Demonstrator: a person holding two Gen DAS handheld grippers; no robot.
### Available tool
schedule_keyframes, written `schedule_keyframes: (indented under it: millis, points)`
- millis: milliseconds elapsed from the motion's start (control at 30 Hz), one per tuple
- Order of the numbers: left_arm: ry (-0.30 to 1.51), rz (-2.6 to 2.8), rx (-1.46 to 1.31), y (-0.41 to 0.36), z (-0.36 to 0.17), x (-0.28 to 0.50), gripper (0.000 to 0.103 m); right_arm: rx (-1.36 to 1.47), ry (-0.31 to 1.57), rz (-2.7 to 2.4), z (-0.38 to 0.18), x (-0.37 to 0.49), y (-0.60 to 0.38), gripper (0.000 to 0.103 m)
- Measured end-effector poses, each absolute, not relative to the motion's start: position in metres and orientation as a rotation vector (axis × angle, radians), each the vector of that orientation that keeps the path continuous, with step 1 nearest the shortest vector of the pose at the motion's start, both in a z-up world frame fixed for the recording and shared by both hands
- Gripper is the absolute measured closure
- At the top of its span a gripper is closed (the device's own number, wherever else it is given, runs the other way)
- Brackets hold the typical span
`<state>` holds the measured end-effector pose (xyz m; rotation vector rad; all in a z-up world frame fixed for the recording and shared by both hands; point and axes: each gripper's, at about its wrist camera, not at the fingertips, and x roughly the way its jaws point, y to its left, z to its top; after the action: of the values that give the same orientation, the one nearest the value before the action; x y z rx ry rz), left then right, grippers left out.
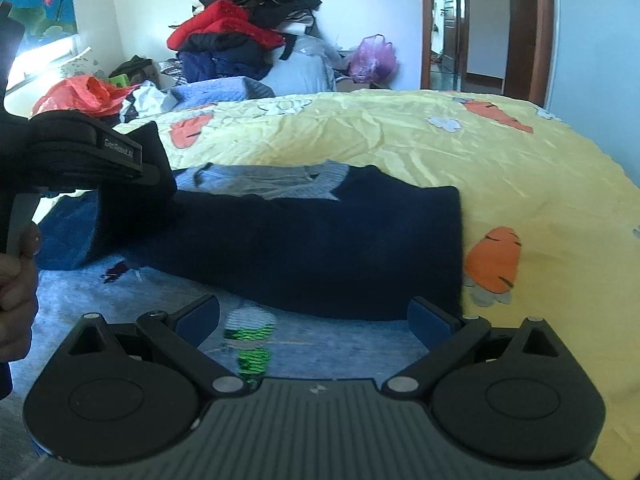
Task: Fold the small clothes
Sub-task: 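Lay the sleeve across the sweater body with the left gripper and release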
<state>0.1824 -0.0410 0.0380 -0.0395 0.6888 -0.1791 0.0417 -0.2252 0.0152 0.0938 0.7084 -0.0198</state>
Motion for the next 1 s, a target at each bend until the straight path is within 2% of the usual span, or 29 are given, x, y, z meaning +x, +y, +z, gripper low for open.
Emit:
schedule_keyframes:
  millis: [800,933,1000]
  points:
    - [0.768,-0.403,-0.002,-0.121,0.026,0.187,0.094,0.111,0.708,-0.098,0.011,0.016,-0.254,0.003]
    - [0.822,-0.406,0.043,-0.129,0.014,0.19,0.082,0.114,0.709,-0.106,0.01,0.013,-0.257,0.003]
    - [0.831,-0.399,0.063,-0.133,0.011,0.189,0.055,0.115,0.709,-0.11,0.009,0.01,-0.258,0.003]
